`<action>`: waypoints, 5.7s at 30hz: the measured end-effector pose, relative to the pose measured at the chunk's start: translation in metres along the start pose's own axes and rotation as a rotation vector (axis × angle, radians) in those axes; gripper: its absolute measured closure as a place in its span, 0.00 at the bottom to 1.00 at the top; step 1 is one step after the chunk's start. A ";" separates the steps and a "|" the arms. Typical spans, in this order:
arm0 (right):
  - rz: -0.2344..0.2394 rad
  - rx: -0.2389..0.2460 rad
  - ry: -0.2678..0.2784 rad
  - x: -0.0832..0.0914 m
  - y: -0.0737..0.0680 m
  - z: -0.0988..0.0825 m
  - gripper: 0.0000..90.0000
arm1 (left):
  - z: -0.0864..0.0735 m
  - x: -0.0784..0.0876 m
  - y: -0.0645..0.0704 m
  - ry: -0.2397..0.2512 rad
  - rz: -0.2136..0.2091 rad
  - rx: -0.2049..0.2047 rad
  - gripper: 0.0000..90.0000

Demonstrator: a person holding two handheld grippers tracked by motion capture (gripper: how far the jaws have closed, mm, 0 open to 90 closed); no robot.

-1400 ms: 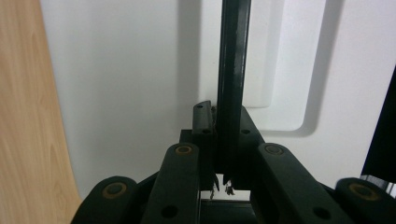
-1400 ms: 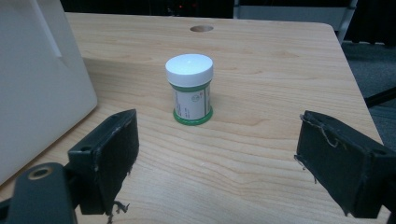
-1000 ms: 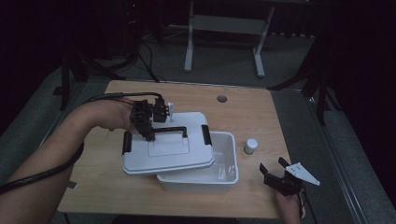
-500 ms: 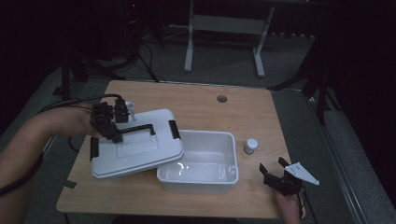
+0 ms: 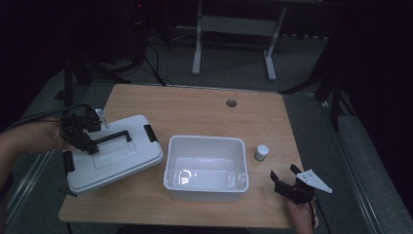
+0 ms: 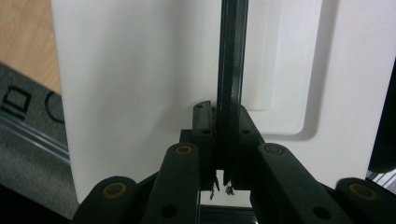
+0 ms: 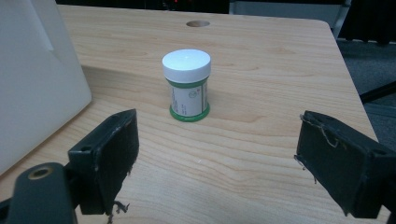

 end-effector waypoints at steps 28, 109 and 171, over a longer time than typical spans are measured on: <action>-0.008 0.006 0.000 0.000 -0.001 0.000 0.14 | 0.017 -0.125 -0.035 -0.015 -0.101 0.130 0.92; 0.519 0.520 -1.007 -0.021 0.031 0.025 0.13 | -0.006 -0.138 -0.038 -0.059 -0.088 0.167 0.34; 0.634 0.761 -0.953 -0.130 -0.011 0.093 0.45 | -0.012 -0.134 -0.036 -0.078 -0.073 0.147 0.34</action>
Point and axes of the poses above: each handheld gripper's, and its own axes: x roughly backward along the jaws, z roughly out of its top, y roughly to its right, the point moved 5 cm from there along -x, roughly forward along the jaws, and after that the axes turned 11 degrees about x, right-handed, at the moved point
